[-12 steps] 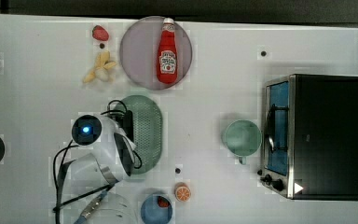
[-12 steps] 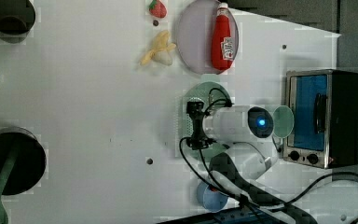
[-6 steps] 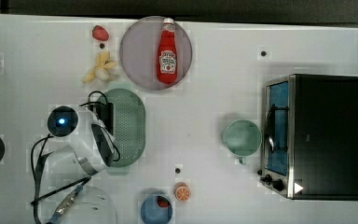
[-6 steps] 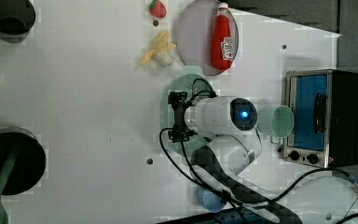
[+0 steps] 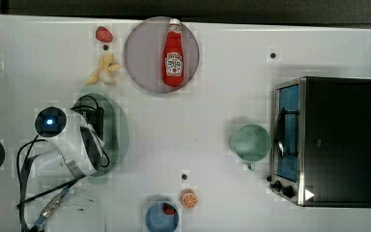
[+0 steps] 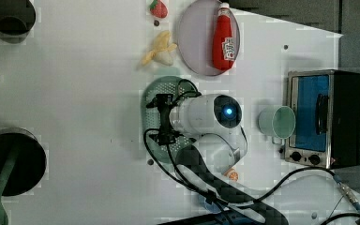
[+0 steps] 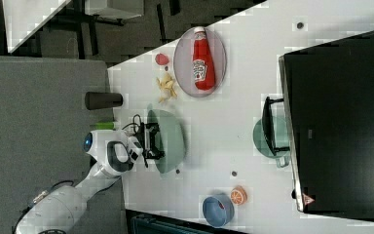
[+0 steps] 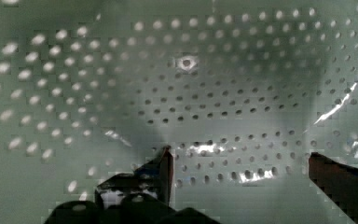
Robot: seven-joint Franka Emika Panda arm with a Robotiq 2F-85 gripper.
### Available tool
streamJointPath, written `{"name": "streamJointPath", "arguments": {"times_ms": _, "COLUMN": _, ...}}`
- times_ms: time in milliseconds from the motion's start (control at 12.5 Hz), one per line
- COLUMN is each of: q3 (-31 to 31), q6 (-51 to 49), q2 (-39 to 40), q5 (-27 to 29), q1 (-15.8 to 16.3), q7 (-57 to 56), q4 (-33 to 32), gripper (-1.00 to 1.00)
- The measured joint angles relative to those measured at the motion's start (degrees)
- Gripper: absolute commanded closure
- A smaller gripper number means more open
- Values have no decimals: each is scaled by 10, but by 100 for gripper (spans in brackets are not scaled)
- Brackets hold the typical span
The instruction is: Drag strainer right to left.
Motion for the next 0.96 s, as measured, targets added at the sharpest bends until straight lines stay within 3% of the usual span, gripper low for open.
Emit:
{"name": "streamJointPath", "arguments": {"times_ms": 240, "q3": 13, "q6": -2, "q2": 14, "q5": 36, "q1": 6, "q7": 1, "q4": 32, "gripper": -100}}
{"name": "streamJointPath", "arguments": {"times_ms": 960, "q3": 11, "q6": -2, "q2": 38, "q5": 57, "q1": 54, "q7": 2, "q4": 77, "gripper": -100}}
